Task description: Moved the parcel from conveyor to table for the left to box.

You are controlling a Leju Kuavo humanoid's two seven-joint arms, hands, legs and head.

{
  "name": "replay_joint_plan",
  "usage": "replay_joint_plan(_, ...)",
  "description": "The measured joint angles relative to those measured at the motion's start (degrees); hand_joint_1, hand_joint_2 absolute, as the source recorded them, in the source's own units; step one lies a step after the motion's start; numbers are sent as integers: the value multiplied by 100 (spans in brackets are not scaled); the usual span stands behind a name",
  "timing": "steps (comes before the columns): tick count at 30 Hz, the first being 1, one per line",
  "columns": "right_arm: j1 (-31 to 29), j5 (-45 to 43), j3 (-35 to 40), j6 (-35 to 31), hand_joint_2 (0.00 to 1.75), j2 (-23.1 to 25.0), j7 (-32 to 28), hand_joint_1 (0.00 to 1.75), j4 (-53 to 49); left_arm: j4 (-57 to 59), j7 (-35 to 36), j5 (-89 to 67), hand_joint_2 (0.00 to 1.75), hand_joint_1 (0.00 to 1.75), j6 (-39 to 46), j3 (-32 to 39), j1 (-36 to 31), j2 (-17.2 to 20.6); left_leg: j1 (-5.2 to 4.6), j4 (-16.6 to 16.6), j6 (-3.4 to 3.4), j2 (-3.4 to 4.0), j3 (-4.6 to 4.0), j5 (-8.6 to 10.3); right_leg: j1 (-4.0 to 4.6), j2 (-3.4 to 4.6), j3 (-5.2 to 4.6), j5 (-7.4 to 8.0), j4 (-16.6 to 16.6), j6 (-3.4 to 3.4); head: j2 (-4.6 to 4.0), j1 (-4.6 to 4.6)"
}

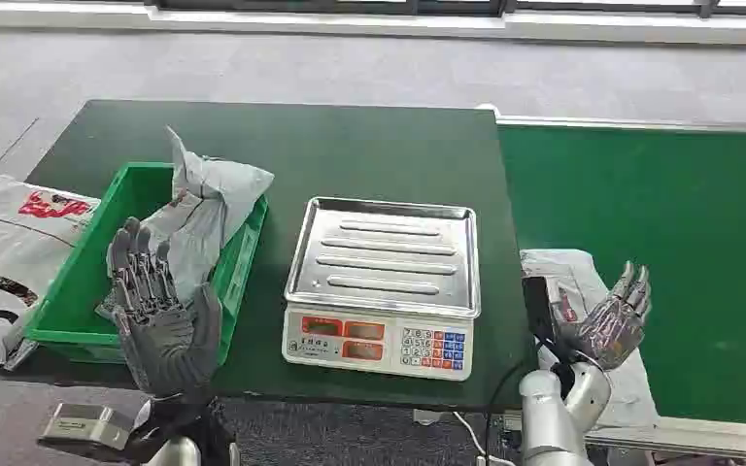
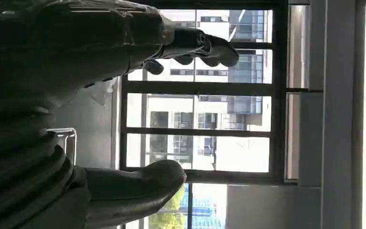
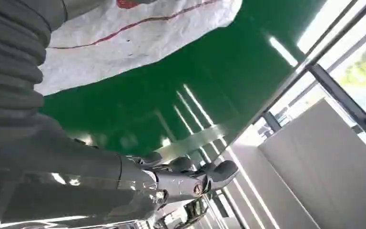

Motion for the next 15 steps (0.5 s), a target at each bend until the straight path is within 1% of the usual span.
replay_joint_plan(3, 16, 318, -120, -7, 175, -2, 409, 0, -109, 15, 0, 0, 175, 0, -70, 17, 2, -6, 0, 0, 0, 0, -1, 0, -1, 0, -1, 0, 0, 0, 0, 0)
replay_joint_plan(6, 61, 464, -348, -9, 175, -9, 604, 0, -258, 31, 0, -11, 175, 0, -77, 22, 4, -7, 0, 0, 0, 0, -1, -1, -1, 0, -1, 0, 0, 0, 0, 2)
replay_joint_plan(11, 213, 593, -708, -9, 175, -13, 709, 0, -501, 50, 0, -13, 175, 0, -92, 22, 4, -7, 0, 0, 1, 0, -3, -3, -2, -1, -2, -1, 0, 1, 0, 2)
replay_joint_plan(15, 259, 608, -835, -9, 175, -11, 709, 0, -577, 59, 0, -15, 175, 0, -92, 22, 4, -7, 0, 0, 0, 1, -1, -3, -2, 2, -2, -1, 0, 1, 0, 2)
